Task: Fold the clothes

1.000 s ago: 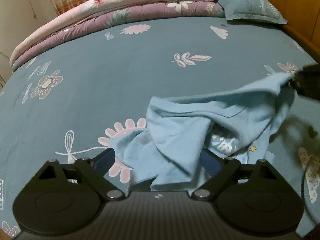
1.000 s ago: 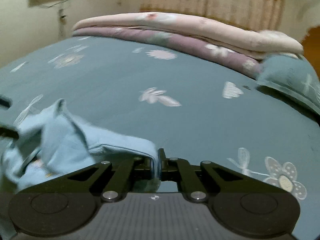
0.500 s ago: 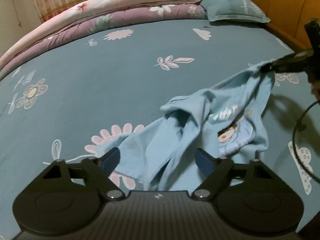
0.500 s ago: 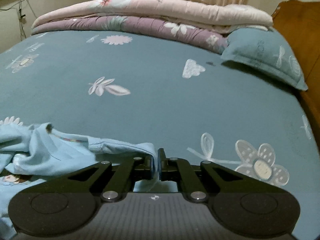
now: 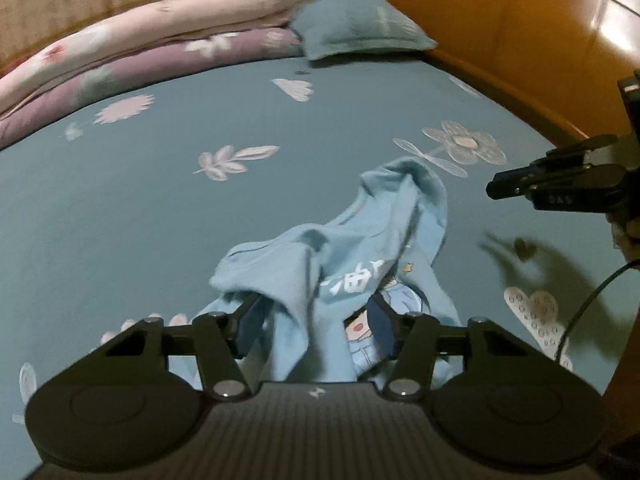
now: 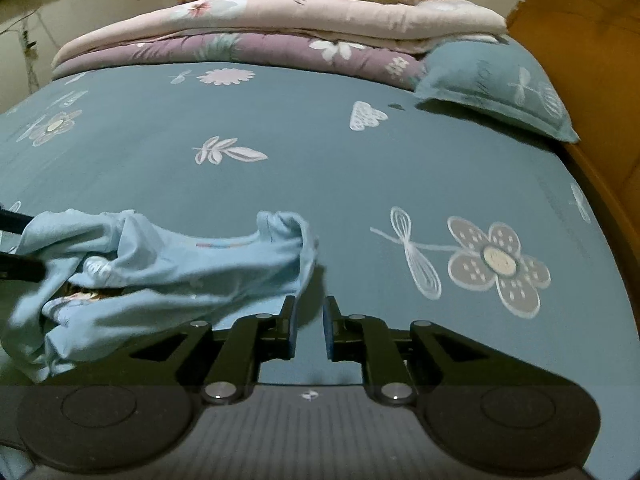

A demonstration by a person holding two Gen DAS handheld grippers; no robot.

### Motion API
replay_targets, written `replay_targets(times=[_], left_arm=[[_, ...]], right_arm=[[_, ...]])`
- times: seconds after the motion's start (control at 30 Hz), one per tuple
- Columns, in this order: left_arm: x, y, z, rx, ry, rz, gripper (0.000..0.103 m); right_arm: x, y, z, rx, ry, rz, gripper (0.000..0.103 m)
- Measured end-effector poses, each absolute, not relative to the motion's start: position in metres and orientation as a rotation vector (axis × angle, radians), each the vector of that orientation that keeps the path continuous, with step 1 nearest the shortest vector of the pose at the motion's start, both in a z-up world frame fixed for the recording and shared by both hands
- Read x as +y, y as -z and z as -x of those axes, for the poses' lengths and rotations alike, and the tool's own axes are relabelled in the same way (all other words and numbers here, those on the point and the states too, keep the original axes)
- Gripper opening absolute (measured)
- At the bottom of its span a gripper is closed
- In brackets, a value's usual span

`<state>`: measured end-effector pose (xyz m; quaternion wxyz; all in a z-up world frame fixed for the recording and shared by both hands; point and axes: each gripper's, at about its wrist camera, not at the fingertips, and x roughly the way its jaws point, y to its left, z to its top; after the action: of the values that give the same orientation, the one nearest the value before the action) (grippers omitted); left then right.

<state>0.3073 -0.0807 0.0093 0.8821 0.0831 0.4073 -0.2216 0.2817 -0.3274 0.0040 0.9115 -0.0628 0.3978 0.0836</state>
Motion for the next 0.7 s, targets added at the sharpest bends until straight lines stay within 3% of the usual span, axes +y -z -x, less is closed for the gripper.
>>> replay_targets(times=[0.1,0.17,0.23,0.27,0.5,0.63,0.7], left_arm=[[-0.076,-0.002,-0.32,0.869,0.508,-0.155,0.055],[-0.073,0.002,-0.328,0.882,0.536,-0.137,0.041],[-0.068,0.003,-0.333,0.88,0.54,-0.128,0.016],[-0.066,0.002,-0.335,0.877,0.538,-0.125,0.01],[-0.048,-0.006,-0.341,0.826,0.537,-0.159,0.005],[-0.034,-0.007,-0.346,0.829,0.51,-0.156,0.005],[-0.03,-0.006,-0.347,0.83,0.503,-0.153,0.005]], right_arm=[[-0.322,-0.001,-0.27,0.831,-0.138,0.098,0.018],[-0.316,0.001,-0.265,0.839,-0.117,0.086,0.022],[-0.308,0.004,-0.26,0.848,-0.101,0.073,0.023],[-0.304,0.005,-0.258,0.855,-0.093,0.065,0.023],[-0.283,0.008,-0.254,0.873,-0.099,0.061,0.023],[-0.285,0.015,-0.268,0.873,-0.141,0.012,0.035],[-0.29,0.023,-0.283,0.886,-0.134,-0.028,0.035]])
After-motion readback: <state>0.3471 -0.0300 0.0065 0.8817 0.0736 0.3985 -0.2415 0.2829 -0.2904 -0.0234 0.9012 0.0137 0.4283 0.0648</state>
